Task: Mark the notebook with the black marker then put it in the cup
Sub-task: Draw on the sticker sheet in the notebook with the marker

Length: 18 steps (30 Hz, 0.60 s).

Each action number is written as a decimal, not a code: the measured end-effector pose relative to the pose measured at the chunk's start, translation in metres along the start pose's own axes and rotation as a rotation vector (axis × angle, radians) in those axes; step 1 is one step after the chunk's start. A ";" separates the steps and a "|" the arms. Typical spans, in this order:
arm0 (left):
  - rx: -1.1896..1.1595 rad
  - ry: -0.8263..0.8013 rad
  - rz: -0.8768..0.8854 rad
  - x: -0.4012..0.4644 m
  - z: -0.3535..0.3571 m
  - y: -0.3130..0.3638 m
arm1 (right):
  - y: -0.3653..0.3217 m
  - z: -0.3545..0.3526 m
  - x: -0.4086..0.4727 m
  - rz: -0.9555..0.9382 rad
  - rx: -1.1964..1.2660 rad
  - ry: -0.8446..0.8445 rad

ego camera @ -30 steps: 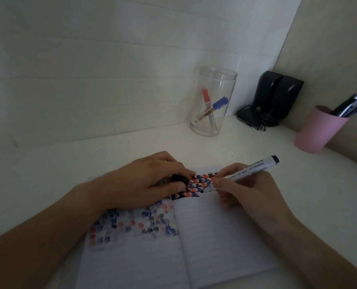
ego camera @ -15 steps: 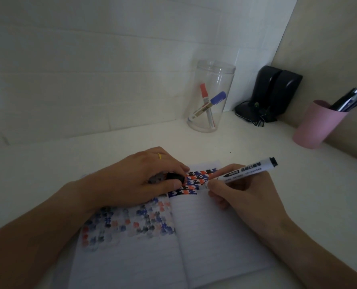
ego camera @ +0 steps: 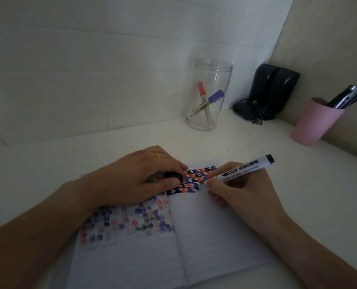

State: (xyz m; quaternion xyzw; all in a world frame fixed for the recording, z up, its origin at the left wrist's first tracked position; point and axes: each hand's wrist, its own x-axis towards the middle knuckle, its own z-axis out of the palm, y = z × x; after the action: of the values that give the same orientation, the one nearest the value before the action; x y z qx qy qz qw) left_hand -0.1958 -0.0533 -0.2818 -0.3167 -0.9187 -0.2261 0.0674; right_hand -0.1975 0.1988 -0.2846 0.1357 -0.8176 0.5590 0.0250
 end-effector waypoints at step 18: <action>-0.003 0.001 0.001 0.000 0.000 0.001 | 0.003 0.000 0.000 -0.018 0.011 -0.025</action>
State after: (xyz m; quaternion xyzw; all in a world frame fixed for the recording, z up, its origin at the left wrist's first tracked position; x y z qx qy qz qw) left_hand -0.1954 -0.0527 -0.2814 -0.3172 -0.9182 -0.2274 0.0673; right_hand -0.1986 0.1994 -0.2868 0.1501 -0.8136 0.5614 0.0191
